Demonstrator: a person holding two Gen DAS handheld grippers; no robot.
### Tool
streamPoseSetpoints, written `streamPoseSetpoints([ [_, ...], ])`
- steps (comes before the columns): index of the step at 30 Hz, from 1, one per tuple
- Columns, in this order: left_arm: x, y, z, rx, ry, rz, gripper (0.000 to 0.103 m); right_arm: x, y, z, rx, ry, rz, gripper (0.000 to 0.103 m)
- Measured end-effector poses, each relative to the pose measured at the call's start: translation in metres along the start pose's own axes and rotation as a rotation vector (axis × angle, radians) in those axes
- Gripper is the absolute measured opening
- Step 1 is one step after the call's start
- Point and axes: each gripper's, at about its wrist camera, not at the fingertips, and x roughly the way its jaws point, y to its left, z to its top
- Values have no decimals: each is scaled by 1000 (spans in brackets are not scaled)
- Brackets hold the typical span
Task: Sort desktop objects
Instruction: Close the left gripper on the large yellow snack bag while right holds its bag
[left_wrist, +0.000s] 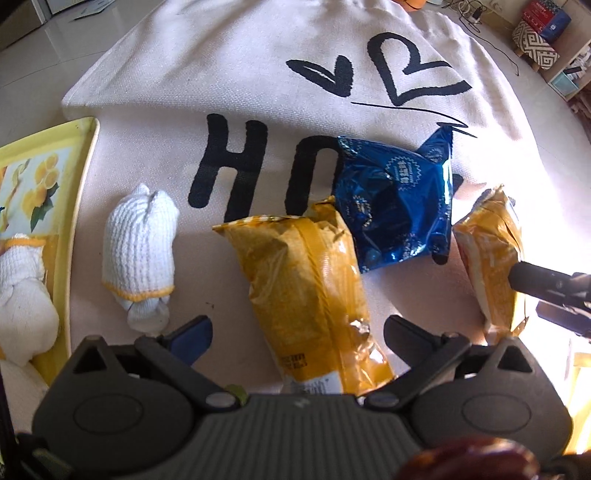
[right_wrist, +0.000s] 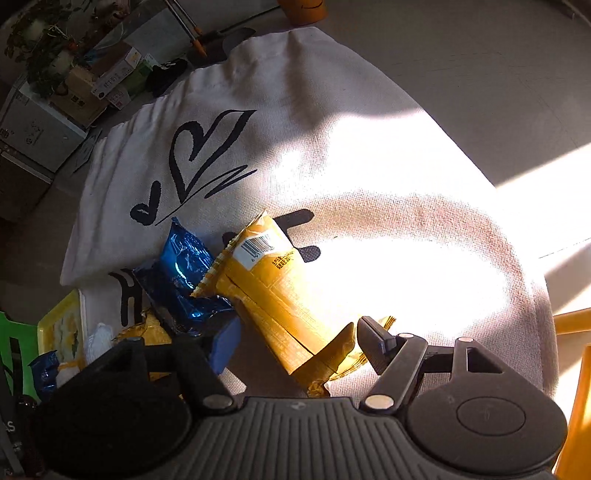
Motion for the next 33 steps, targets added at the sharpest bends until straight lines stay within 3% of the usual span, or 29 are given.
streamPoseSetpoints([
  [2, -3, -2, 0, 10, -15, -14, 102, -2, 2, 1, -16, -16, -7, 82],
  [7, -5, -1, 0, -5, -31, -19, 102, -6, 15, 0, -127, -49, -11, 90],
  [19, 15, -7, -5, -9, 56, 3, 102, 17, 20, -5, -207, -45, -51, 90],
  [29, 21, -31, -18, 125, 18, 115, 103, 30, 18, -8, -205, -34, -87, 92],
  [33, 25, -41, -21, 112, 3, 114, 103, 35, 12, -8, -171, -15, -81, 93],
])
